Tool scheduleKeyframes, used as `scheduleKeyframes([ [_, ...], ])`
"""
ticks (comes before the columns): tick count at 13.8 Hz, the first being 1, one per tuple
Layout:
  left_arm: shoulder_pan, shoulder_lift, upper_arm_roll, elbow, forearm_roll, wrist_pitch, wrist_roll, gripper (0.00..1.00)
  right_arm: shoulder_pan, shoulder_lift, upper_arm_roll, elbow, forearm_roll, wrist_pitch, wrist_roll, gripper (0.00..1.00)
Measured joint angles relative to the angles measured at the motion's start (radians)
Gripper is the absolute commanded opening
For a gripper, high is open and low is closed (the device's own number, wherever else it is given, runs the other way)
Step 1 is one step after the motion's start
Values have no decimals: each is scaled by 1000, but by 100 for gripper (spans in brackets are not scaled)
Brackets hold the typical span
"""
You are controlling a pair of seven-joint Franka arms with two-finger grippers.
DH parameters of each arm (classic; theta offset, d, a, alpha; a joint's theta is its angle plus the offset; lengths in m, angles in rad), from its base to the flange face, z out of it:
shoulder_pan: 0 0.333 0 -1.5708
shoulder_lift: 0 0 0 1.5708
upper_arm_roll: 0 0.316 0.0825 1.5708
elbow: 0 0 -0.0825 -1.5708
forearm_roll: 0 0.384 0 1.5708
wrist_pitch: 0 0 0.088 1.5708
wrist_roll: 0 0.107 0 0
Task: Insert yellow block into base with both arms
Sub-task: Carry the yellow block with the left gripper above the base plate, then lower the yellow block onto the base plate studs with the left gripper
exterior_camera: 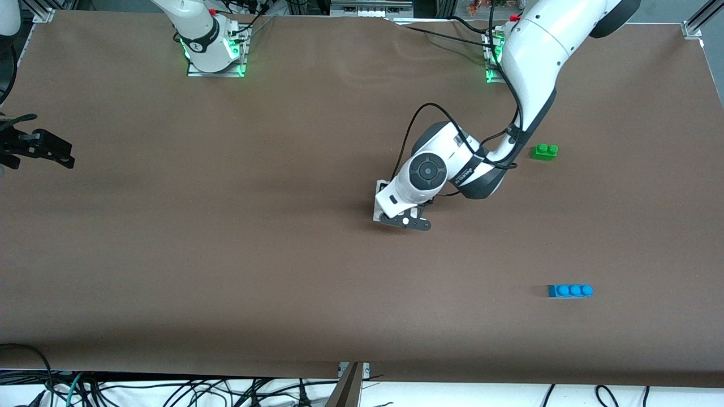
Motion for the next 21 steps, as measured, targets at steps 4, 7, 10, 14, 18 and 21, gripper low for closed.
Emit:
scheduleKeyframes([
  [4,-4,9,0,-29,3,-1,-21,21,0,0,0,0,0,0,0,100],
  [7,-22,15,0,-40,16,-1,-55,21,0,0,0,0,0,0,0,100],
  [10,-37,16,0,-44,23,-1,-69,22,0,0,0,0,0,0,0,100],
  [14,-41,16,6,-48,63,-1,-74,21,0,0,0,0,0,0,0,100],
  [18,-41,18,12,-50,65,9,-74,21,0,0,0,0,0,0,0,100],
  [21,-41,18,12,-51,65,20,-74,21,0,0,0,0,0,0,0,100],
])
